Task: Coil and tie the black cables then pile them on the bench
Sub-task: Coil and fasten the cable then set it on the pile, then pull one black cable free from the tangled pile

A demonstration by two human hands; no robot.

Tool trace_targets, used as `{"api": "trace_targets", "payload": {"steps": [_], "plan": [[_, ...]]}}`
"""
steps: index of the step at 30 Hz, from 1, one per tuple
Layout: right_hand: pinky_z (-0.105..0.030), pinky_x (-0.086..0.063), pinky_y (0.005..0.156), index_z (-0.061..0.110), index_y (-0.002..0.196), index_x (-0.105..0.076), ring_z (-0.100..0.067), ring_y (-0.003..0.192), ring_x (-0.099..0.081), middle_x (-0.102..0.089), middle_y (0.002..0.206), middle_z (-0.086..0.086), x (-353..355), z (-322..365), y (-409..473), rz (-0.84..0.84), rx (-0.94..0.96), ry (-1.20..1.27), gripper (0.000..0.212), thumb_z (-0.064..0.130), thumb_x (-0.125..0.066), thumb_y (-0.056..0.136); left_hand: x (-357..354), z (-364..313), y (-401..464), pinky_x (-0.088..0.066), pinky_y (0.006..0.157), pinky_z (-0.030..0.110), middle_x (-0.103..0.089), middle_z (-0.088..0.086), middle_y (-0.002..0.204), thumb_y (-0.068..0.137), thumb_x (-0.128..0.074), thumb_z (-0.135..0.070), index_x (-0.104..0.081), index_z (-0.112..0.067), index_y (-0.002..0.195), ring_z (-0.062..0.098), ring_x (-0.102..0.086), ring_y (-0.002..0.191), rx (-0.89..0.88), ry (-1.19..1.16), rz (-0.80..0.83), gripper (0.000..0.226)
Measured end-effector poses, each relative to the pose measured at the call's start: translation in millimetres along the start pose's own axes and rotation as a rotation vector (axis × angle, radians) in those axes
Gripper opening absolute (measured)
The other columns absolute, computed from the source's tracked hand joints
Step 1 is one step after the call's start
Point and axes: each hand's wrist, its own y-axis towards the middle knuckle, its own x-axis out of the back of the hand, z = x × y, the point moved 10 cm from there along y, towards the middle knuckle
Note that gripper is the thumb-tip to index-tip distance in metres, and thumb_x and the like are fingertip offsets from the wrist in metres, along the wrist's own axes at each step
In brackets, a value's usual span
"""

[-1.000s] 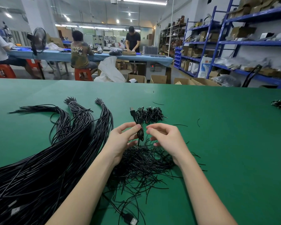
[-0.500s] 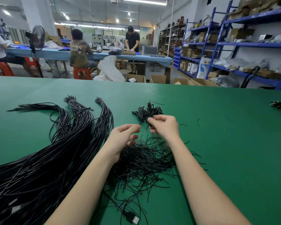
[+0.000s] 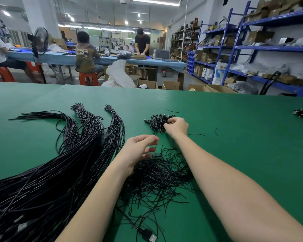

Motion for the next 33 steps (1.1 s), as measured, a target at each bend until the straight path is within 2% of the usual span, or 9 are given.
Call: {"api": "trace_targets", "payload": {"steps": [3, 6, 8, 10, 15, 19, 27, 30, 33], "plan": [[-0.023, -0.045, 0.089, 0.018, 0.114, -0.074, -0.018, 0.109, -0.063, -0.072, 0.111, -0.002, 16.2, 8.4, -30.8, -0.019, 0.078, 0.023, 0.026, 0.018, -0.068, 0.089, -0.9, -0.6, -1.0, -0.054, 0.066, 0.022, -0.077, -0.003, 0.099, 0.092, -0.070, -0.028, -0.078, -0.014, 0.103, 0.010, -0.069, 0.082, 0.006, 0.019, 0.004, 0.020], [-0.020, -0.050, 0.083, 0.029, 0.097, -0.075, -0.004, 0.090, -0.068, -0.072, 0.090, 0.016, 23.6, 4.6, -77.4, 0.035, 0.156, 0.091, 0.012, 0.022, -0.068, 0.091, 4.2, -4.2, -0.1, -0.053, 0.065, 0.019, -0.076, -0.005, 0.095, 0.092, -0.069, -0.028, -0.078, -0.016, 0.098, 0.006, -0.068, 0.074, -0.045, 0.114, -0.033, 0.017], [-0.009, -0.045, 0.070, 0.033, 0.086, -0.074, 0.010, 0.079, -0.065, -0.072, 0.081, 0.020, 22.6, -8.0, -106.6, 0.073, 0.168, 0.105, 0.010, 0.025, -0.069, 0.090, 12.1, -12.3, 0.9, -0.052, 0.073, 0.021, -0.076, -0.008, 0.090, 0.092, -0.067, -0.031, -0.078, -0.020, 0.092, 0.008, -0.067, 0.078, -0.161, 0.537, -0.109, 0.015], [-0.005, -0.041, 0.065, 0.032, 0.085, -0.075, 0.013, 0.074, -0.064, -0.074, 0.079, 0.018, 15.3, -19.0, -126.4, 0.117, 0.147, 0.111, 0.009, 0.027, -0.069, 0.090, 18.5, -16.4, -2.5, -0.052, 0.085, 0.027, -0.075, -0.007, 0.095, 0.093, -0.063, -0.034, -0.076, -0.025, 0.094, 0.016, -0.067, 0.091, -0.219, 0.971, -0.207, 0.016], [-0.007, -0.041, 0.063, 0.029, 0.089, -0.077, 0.009, 0.076, -0.066, -0.075, 0.074, 0.018, -2.1, -15.7, -145.1, 0.169, 0.162, 0.068, 0.011, 0.030, -0.067, 0.092, 42.4, -16.8, -6.2, -0.051, 0.089, 0.037, -0.068, 0.002, 0.112, 0.096, -0.053, -0.030, -0.068, -0.023, 0.110, 0.028, -0.060, 0.108, -0.186, 1.308, -0.351, 0.022], [-0.020, -0.052, 0.067, 0.031, 0.082, -0.075, 0.001, 0.074, -0.068, -0.073, 0.070, 0.016, -10.2, -7.6, -153.6, 0.176, 0.225, -0.010, 0.013, 0.030, -0.067, 0.093, 58.5, -12.6, -2.8, -0.049, 0.091, 0.043, -0.061, 0.011, 0.117, 0.099, -0.050, -0.027, -0.058, -0.012, 0.115, 0.032, -0.054, 0.114, -0.125, 1.352, -0.376, 0.023], [-0.017, -0.046, 0.059, 0.036, 0.080, -0.071, 0.002, 0.072, -0.065, -0.070, 0.072, 0.019, -9.5, -1.8, -157.9, 0.159, 0.286, -0.091, 0.016, 0.031, -0.067, 0.094, 73.8, -8.3, -8.1, -0.046, 0.088, 0.038, -0.045, 0.016, 0.127, 0.095, -0.062, -0.021, -0.055, -0.006, 0.117, 0.033, -0.045, 0.121, -0.065, 1.274, -0.409, 0.027], [-0.017, -0.045, 0.058, 0.031, 0.084, -0.076, 0.001, 0.071, -0.065, -0.071, 0.073, 0.018, -11.4, -2.4, -159.7, 0.159, 0.282, -0.076, 0.013, 0.031, -0.067, 0.094, 80.0, -6.5, -6.7, -0.044, 0.081, 0.035, -0.049, 0.016, 0.125, 0.093, -0.063, -0.017, -0.053, -0.007, 0.115, 0.033, -0.049, 0.117, -0.036, 1.284, -0.426, 0.026], [-0.020, -0.046, 0.059, 0.030, 0.086, -0.077, 0.000, 0.070, -0.065, -0.071, 0.072, 0.018, -13.3, -3.2, -162.1, 0.166, 0.282, -0.065, 0.013, 0.031, -0.066, 0.094, 83.4, -9.9, -8.2, -0.041, 0.072, 0.037, -0.059, 0.014, 0.113, 0.090, -0.062, -0.014, -0.043, -0.012, 0.106, 0.034, -0.059, 0.103, -0.032, 1.308, -0.484, 0.025]]}}
